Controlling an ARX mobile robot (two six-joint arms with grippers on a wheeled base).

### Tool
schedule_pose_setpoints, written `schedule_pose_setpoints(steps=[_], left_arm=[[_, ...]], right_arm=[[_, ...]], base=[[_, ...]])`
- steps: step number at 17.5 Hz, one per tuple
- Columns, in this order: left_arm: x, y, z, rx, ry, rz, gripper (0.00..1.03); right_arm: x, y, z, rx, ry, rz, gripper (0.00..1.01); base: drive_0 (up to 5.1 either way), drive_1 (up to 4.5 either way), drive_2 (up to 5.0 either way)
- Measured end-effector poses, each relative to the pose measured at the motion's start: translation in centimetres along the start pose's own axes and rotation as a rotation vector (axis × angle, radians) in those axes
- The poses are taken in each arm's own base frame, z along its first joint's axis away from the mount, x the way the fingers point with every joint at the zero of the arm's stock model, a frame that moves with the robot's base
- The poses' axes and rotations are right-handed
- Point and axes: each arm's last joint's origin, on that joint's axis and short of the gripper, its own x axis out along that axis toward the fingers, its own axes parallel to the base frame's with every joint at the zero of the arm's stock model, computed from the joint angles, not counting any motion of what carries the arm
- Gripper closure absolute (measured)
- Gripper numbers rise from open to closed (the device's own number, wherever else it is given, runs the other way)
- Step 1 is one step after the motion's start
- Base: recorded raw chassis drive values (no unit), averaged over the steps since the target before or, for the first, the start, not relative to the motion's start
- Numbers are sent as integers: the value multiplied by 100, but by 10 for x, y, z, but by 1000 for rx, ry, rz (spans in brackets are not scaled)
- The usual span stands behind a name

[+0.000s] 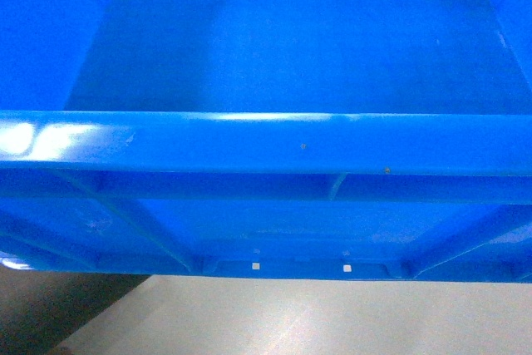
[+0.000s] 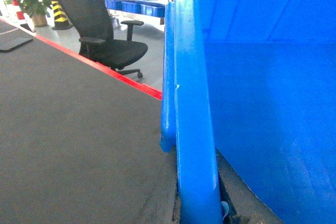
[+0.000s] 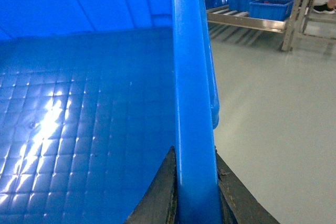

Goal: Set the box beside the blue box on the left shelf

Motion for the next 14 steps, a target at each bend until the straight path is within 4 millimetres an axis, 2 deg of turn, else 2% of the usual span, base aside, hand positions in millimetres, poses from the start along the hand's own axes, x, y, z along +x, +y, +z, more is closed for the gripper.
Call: schedule_pose_setpoints(steps=[14], left_arm=[[0,0,0,0,1,0,95]], right_arm=[[0,0,0,-1,1,0,91]], base=[[-154,-154,-154]])
